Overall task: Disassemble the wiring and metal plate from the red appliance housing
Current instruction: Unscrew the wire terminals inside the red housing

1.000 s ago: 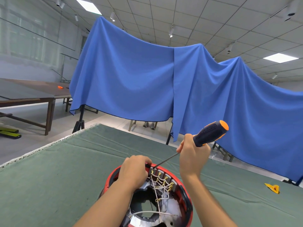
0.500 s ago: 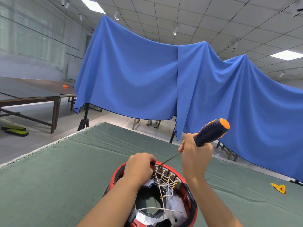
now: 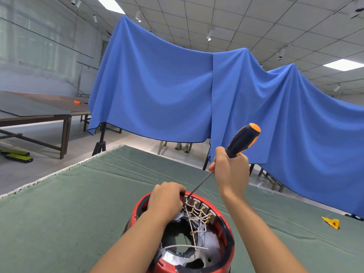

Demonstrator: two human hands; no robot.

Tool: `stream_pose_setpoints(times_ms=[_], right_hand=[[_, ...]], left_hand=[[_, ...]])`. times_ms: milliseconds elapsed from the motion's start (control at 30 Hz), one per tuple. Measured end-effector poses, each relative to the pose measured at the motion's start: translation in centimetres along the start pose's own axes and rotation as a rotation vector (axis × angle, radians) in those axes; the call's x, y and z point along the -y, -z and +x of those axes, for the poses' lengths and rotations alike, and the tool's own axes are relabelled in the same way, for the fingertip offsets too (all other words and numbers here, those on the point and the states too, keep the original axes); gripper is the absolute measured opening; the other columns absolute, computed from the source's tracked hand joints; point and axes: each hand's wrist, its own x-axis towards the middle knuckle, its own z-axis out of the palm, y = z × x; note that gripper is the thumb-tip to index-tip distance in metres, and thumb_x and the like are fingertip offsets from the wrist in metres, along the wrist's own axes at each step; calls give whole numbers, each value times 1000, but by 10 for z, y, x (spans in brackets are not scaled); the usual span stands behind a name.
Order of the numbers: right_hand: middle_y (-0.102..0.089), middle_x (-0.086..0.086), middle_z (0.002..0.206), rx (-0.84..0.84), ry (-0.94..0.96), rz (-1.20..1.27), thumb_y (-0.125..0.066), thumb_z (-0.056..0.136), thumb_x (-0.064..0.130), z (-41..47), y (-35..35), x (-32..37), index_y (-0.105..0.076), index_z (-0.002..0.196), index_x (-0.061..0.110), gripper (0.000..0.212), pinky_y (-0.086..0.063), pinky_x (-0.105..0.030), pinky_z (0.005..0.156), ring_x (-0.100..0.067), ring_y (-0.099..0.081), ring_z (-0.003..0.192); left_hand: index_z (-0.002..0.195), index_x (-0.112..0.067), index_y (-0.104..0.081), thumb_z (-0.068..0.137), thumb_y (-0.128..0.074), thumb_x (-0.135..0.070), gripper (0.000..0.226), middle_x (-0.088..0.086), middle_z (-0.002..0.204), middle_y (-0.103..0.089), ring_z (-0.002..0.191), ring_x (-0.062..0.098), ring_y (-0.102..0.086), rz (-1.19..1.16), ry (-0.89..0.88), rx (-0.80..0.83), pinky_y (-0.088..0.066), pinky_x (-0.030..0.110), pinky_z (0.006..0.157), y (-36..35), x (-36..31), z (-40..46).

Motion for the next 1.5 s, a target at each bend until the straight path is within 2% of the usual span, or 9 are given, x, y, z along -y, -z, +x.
stream_pose_setpoints(times_ms=[133,200,333,467,633,933,1100,1333,1500], right_hand=[[-63,0,47,53,-30,-5,-44,71,35,6,-3,3,-58,59,8,33,-50,-32,61,-16,-61,52],[-62,-7,45,97,-58,71,-48,78,26,7,-7,5,-56,64,2,29,-53,-32,53,-20,-62,45],[-57,-10,43,60,-108,175,-49,82,19,7,-11,5,-53,62,4,25,-49,-26,38,-20,-60,37],[-38,3,33,-2,-93,225,-49,81,15,7,-14,-2,-38,54,12,29,-40,-28,41,-24,-48,35],[-24,8,38,-87,-99,298,-51,79,9,5,-20,-6,-26,50,17,38,-34,-35,51,-22,-29,48],[-27,5,41,-111,-102,321,-50,81,8,6,-28,-2,-28,52,14,37,-28,-31,49,-20,-29,47],[-24,11,36,-126,-182,307,-49,81,11,18,-30,-2,-25,53,15,38,-23,-25,46,-18,-25,45],[-31,-1,51,-168,-286,277,-48,83,12,37,-31,-10,-29,57,14,32,-30,-34,54,-25,-34,56],[-32,0,50,-157,-341,282,-48,84,13,46,-30,-15,-32,58,13,31,-29,-30,51,-23,-33,52]], left_hand=[[127,-31,-57,85,-47,-12,47,-3,122,-62,116,21,-46,84,-21,20,-31,35,100,2,-3,-1],[129,-32,-55,85,-48,-13,49,-3,124,-61,117,22,-46,95,-24,41,-31,36,100,4,-2,-2],[130,-35,-52,85,-46,-10,53,-4,127,-59,118,21,-45,86,-30,49,-31,35,100,5,0,-2],[128,-36,-54,85,-45,-7,53,-5,126,-60,118,19,-46,40,-9,34,-32,33,101,5,2,-2],[128,-37,-54,87,-45,-8,52,-4,126,-60,116,20,-46,21,3,19,-34,33,99,5,1,-3],[130,-39,-53,88,-46,-9,51,-1,125,-58,113,22,-46,16,27,15,-36,32,97,8,-1,-5],[128,-38,-55,87,-44,-7,52,-3,124,-60,113,22,-46,12,15,15,-33,31,97,8,-1,-6],[128,-38,-55,85,-43,-5,55,-4,125,-60,114,21,-46,9,-1,7,-32,31,98,6,1,-4],[128,-38,-55,85,-44,-5,55,-3,124,-60,113,22,-46,11,3,5,-33,32,98,5,2,-3]])
